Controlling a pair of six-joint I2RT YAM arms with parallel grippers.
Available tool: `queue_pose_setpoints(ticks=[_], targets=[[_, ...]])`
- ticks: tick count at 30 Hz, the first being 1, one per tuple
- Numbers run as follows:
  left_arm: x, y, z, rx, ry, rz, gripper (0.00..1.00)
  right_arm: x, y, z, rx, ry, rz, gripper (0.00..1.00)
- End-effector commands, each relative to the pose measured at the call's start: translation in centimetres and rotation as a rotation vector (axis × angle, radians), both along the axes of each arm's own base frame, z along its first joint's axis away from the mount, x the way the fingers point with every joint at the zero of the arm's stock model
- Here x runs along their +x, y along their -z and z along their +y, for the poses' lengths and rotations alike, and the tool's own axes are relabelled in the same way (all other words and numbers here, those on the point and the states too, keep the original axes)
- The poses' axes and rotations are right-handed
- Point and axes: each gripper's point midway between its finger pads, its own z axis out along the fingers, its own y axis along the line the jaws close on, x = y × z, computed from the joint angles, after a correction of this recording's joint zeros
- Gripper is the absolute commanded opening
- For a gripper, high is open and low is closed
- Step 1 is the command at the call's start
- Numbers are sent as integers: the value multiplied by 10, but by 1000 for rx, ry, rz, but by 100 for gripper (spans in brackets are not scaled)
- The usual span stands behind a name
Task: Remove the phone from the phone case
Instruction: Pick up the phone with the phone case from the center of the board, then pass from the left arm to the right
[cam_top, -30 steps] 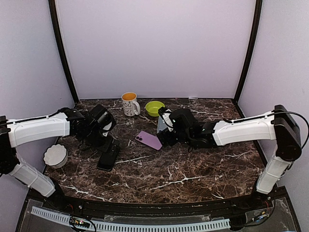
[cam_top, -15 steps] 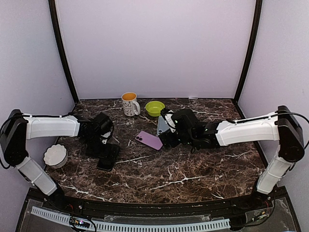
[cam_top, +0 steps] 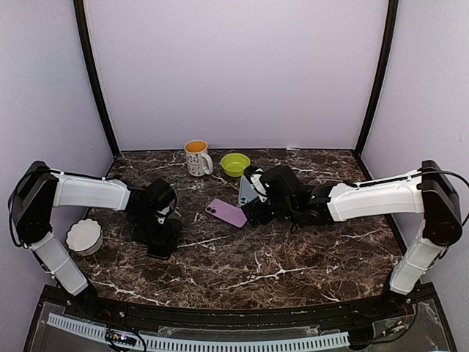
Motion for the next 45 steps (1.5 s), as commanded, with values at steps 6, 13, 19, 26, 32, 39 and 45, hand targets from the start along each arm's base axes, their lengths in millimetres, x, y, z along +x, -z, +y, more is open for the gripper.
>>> queue_pose_setpoints(ticks=[6, 13, 19, 26, 32, 39, 45], targets=[[1, 16, 4, 12, -19, 2, 89, 3, 0, -1, 8, 18, 14, 98], [4, 14, -3, -30, 33, -39, 68, -3, -10, 5, 73, -2, 48, 99], [10, -21, -20, -76, 152, -150, 67, -17, -19, 15, 159, -61, 131, 99], [27, -90, -54, -131, 352, -345, 66, -41, -48, 28, 316, -160, 272, 99], [38, -140, -96, -134, 594, -529, 64, -46, -76, 33, 541, -183, 475, 99], [45, -181, -135, -184, 741, -688, 63, -46, -100, 40, 736, -182, 658, 99], [45, -198, -151, -234, 798, -753, 61, -47, -102, 65, 844, -217, 804, 93]])
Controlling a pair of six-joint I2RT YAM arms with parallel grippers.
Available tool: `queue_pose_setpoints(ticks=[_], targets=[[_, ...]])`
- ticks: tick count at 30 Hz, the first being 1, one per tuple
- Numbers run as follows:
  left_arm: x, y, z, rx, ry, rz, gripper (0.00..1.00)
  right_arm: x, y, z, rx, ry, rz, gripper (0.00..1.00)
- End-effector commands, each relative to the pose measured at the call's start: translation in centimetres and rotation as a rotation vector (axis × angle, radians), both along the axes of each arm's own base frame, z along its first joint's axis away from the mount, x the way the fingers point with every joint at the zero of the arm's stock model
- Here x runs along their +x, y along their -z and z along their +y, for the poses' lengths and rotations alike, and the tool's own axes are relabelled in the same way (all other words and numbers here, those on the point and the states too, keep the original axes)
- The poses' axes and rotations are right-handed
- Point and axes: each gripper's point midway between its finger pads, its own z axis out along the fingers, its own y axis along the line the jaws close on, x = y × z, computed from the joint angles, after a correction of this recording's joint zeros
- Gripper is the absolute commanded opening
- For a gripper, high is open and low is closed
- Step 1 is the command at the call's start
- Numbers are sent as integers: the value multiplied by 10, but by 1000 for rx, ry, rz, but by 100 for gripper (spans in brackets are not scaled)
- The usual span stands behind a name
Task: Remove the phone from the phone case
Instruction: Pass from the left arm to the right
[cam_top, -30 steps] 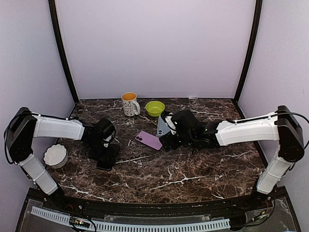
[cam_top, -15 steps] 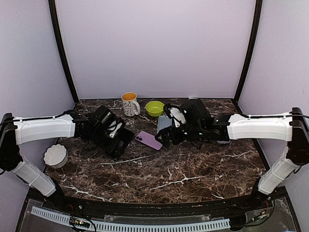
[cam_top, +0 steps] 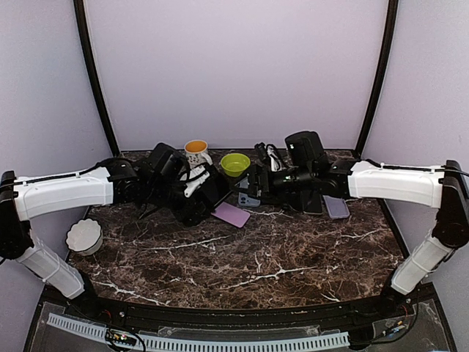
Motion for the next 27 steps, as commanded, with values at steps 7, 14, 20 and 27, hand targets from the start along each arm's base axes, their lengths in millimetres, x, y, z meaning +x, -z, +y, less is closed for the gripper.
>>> queue_pose_setpoints(ticks=[7, 14, 20, 27], targets=[[1, -42, -19, -104, 93, -134, 61, 1, -19, 48, 184, -112, 167, 75], [-7, -39, -17, -106, 112, -139, 61, 4, -11, 57, 168, -140, 181, 48], [-5, -39, -15, -94, 105, -152, 61, -5, -4, 58, 147, -186, 196, 23], [-7, -42, -13, -98, 114, -161, 85, -19, -7, 50, 115, -257, 154, 4]])
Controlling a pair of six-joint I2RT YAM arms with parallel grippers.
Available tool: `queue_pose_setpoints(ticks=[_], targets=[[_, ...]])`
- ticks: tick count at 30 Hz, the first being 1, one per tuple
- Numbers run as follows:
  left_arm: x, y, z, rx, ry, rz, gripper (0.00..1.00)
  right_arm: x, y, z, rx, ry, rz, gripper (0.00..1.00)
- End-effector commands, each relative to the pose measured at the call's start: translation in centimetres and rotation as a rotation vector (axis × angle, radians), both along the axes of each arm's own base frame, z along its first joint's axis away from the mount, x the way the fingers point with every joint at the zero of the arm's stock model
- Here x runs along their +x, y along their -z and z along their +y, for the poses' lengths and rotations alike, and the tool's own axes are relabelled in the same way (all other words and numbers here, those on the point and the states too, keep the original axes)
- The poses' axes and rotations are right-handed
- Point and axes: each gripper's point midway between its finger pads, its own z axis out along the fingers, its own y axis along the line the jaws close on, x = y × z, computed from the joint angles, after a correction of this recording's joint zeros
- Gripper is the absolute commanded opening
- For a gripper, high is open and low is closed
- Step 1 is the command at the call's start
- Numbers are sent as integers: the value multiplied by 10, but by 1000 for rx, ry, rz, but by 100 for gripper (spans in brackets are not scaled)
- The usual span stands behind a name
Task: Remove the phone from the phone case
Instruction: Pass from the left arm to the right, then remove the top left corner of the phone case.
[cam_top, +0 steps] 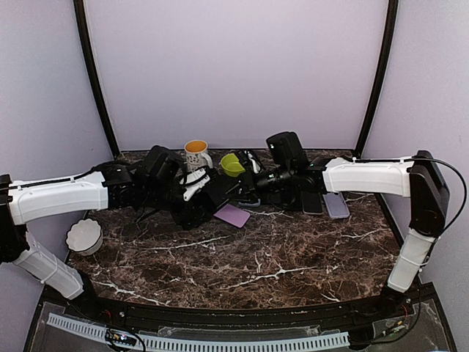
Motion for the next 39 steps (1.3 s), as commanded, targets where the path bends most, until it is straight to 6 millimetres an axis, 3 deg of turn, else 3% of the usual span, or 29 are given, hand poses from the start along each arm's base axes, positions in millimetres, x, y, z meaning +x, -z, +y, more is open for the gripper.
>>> queue_pose_setpoints(ticks=[1, 4, 8, 10, 11, 12, 13, 19, 22, 24, 26, 32, 39], targets=[[2, -34, -4, -86, 13, -95, 95, -14, -21, 0, 32, -84, -60, 2], [-5, -40, -1, -109, 42, -121, 99, -15, -30, -3, 44, -106, -150, 0], [-33, -61, 0, -200, 186, -189, 99, -17, -49, -13, 65, -164, -413, 0], [-52, -50, 4, -217, 273, -206, 99, -23, -56, -22, 81, -191, -545, 0], [-65, -59, 4, -259, 329, -228, 99, -27, -62, -26, 101, -202, -617, 0], [-70, -51, 6, -267, 359, -248, 99, -31, -67, -31, 123, -211, -690, 0], [-78, -65, 7, -318, 391, -289, 99, -36, -73, -36, 152, -219, -775, 0], [-121, -62, 17, -334, 606, -369, 99, -86, -87, -75, 320, -282, -1325, 0], [-138, -52, 19, -324, 712, -391, 97, -94, -82, -78, 301, -356, -1422, 0], [-149, -43, 18, -322, 795, -401, 94, -113, -65, -80, 308, -519, -1486, 0], [-156, -36, 17, -319, 856, -399, 91, -127, -63, -82, 347, -599, -1556, 0], [-170, -28, 12, -335, 964, -364, 82, -140, -73, -78, 389, -659, -1658, 0], [-180, -23, 12, -356, 1023, -347, 76, -154, -65, -72, 416, -795, -1633, 0]])
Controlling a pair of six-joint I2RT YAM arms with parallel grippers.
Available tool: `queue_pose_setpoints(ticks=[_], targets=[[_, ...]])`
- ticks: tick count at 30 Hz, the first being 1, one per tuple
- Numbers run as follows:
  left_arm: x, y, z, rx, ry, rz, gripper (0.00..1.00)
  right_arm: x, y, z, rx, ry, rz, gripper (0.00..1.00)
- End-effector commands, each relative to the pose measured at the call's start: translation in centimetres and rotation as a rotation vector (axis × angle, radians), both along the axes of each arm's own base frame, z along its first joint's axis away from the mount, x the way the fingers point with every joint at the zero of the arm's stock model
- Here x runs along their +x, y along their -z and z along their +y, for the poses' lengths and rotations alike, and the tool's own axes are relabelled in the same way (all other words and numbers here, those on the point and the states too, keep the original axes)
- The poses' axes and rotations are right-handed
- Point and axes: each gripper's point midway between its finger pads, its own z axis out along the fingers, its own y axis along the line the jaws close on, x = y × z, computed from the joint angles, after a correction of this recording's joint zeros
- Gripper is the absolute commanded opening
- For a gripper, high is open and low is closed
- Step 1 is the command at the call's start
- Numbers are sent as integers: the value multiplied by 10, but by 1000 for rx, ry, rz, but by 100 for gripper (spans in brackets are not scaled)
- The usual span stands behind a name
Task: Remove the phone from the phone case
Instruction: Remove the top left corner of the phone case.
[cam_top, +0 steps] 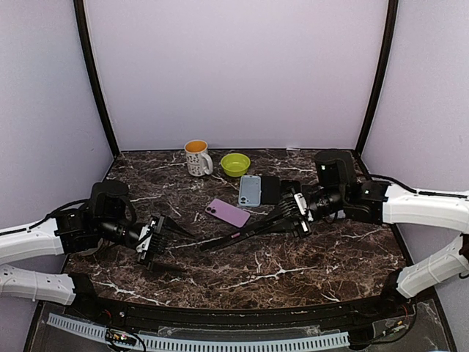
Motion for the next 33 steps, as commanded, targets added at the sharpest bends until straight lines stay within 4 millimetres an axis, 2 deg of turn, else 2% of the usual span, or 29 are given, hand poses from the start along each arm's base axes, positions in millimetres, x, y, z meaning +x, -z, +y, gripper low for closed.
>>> queue_pose_setpoints(ticks=[1, 7, 15, 24, 33], targets=[[-16, 4, 2, -10, 86, 6, 75, -15, -21, 6, 43, -118, -82, 0], [-21, 7, 3, -16, 108, 12, 71, -23, -15, 16, 10, -182, -61, 0], [-26, 10, 1, -18, 145, 17, 59, -27, -14, 28, 4, -224, -69, 0], [-34, 17, -2, 1, 184, 35, 58, -33, -21, 38, 32, -248, -84, 0], [-39, 17, -4, -7, 200, 26, 51, -34, -22, 48, 50, -269, -92, 0]])
